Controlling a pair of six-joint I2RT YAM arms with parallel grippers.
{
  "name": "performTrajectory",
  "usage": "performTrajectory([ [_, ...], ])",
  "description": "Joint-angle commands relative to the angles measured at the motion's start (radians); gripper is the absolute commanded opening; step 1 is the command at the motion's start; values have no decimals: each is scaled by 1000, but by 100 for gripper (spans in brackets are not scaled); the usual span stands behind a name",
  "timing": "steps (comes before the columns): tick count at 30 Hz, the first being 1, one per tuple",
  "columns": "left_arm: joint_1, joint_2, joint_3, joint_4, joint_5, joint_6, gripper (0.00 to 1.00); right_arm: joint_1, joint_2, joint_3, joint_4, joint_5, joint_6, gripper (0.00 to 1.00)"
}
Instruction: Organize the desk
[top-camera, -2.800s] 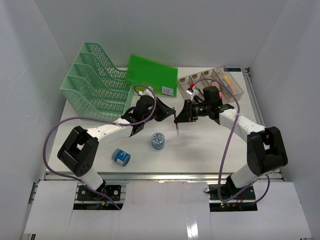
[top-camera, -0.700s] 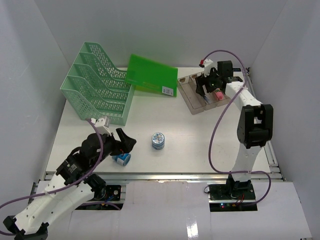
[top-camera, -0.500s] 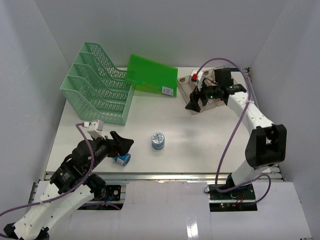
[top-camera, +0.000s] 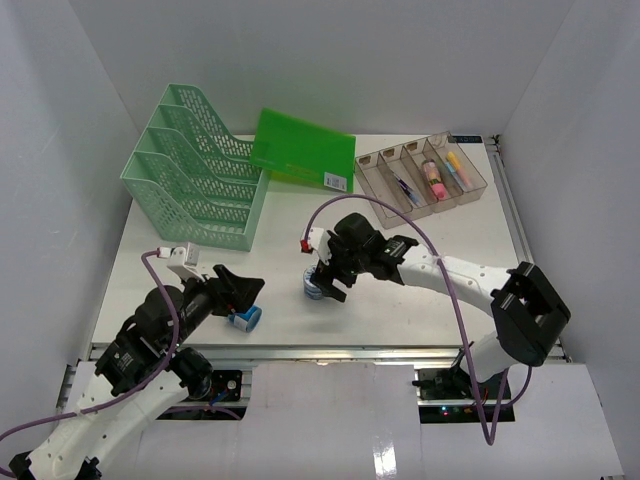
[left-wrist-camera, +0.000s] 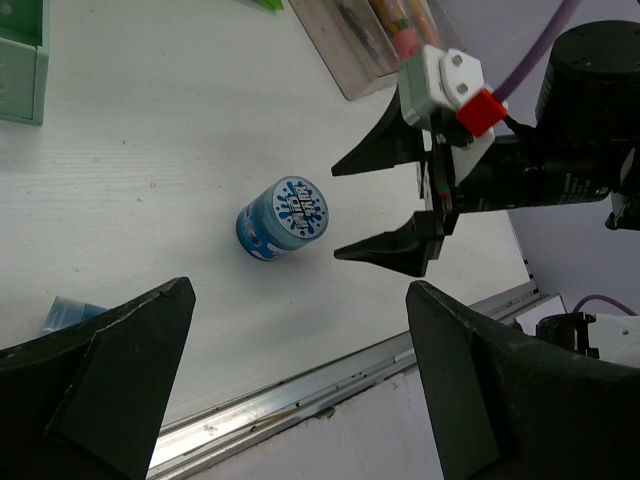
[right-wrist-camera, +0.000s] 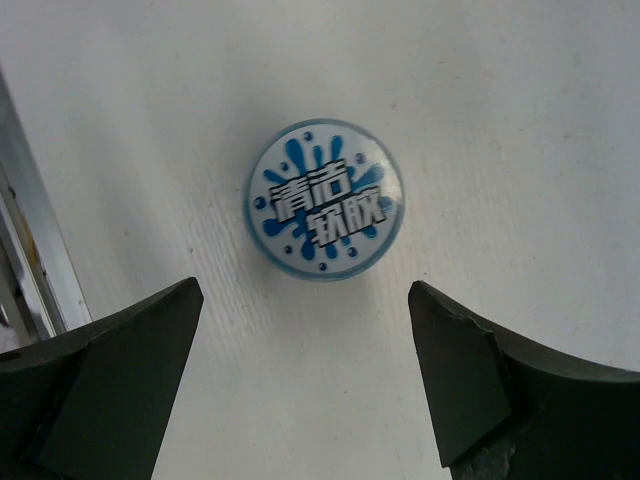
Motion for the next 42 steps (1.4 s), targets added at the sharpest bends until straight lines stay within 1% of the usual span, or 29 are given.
performTrajectory([
  [1,3,-14,-4,12,-5,2,98,35,72,74,54,151,159,90],
  [2,3,-14,-4,14,-5,2,98,42,88,79,59,178,160,90],
  [4,3,-18,-4,13,-6,1,98,43,127,113,41,188,170,90],
  [6,3,-22,-5,13,-8,0,98,42,165,152,12,123,170,90],
  [9,3,-25,-6,14,-8,0,98,53,207,178,-3,107,171,90],
  [14,3,-21,-3,14,-4,0,98,56,277,224,-1,179,170,91],
  [16,3,-21,-3,14,-2,1,98,56,291,235,-1,186,157,95],
  [17,3,-22,-3,14,-3,2,98,56,295,238,-1,179,147,91],
  [18,3,-23,-4,14,-4,2,98,56,296,240,0,171,140,83],
  [20,3,-24,-4,14,-3,3,98,57,292,235,2,163,122,61],
  [21,3,-24,-4,15,-2,2,98,56,288,232,3,164,109,48],
  [22,3,-25,-3,15,-2,2,98,55,283,229,5,169,99,37],
  [26,3,-26,-4,15,1,4,98,24,227,237,2,155,88,10],
  [27,3,-26,-4,16,1,4,98,4,214,251,-1,149,86,8],
  [29,3,-26,-4,17,3,3,98,-48,190,284,-8,130,82,8],
  [32,3,-24,-6,18,5,6,98,-219,178,381,-18,34,83,8],
  [33,3,-23,-4,18,5,6,98,-262,182,413,-15,26,88,8],
  [35,3,-18,-6,20,5,7,98,-358,222,527,-11,40,100,8],
  [37,3,-15,-6,21,7,8,98,-422,279,599,-8,71,103,8],
  [40,3,-11,-6,21,7,9,98,-494,387,748,18,143,113,8],
  [42,3,-7,-6,21,7,8,98,-522,437,842,31,160,137,8],
])
